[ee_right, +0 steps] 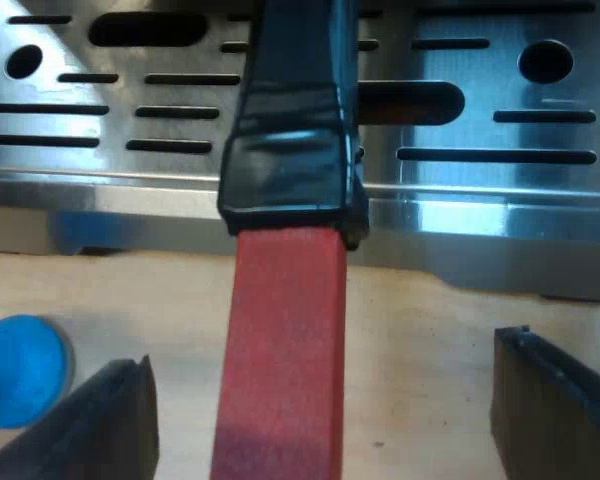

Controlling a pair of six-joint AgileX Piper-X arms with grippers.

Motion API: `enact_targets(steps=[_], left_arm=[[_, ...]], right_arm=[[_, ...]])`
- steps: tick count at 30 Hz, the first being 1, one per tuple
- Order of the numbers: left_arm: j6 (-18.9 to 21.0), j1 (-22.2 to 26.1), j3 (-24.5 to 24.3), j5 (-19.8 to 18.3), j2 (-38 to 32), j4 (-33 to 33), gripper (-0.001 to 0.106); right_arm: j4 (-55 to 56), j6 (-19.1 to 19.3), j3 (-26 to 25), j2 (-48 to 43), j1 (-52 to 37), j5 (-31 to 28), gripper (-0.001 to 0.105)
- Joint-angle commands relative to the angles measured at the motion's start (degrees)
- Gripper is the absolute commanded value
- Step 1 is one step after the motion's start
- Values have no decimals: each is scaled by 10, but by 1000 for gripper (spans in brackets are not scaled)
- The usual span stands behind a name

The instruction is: Grind coffee beans and then tamp

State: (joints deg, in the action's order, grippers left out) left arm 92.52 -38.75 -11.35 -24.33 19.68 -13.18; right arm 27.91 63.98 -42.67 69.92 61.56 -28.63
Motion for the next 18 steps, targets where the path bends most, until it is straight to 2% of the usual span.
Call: enact_targets(steps=[1,5,10,17,18], left_arm=[[1,-4,-1,-4,-1,11,73],[1,-4,-1,-4,-1,11,73],[1,-4,-1,-4,-1,11,73],[1,-4,-1,-4,-1,11,73],[1,-4,-1,-4,-1,11,73]], right_arm=[[-11,6,-7,0,-3,-15,70],[-13,6,-7,-1,-24,-17,70],[-35,6,-1,-1,-52,6,70],[-54,9,5,-1,-54,20,70],[-54,23,8,-1,-54,28,70]])
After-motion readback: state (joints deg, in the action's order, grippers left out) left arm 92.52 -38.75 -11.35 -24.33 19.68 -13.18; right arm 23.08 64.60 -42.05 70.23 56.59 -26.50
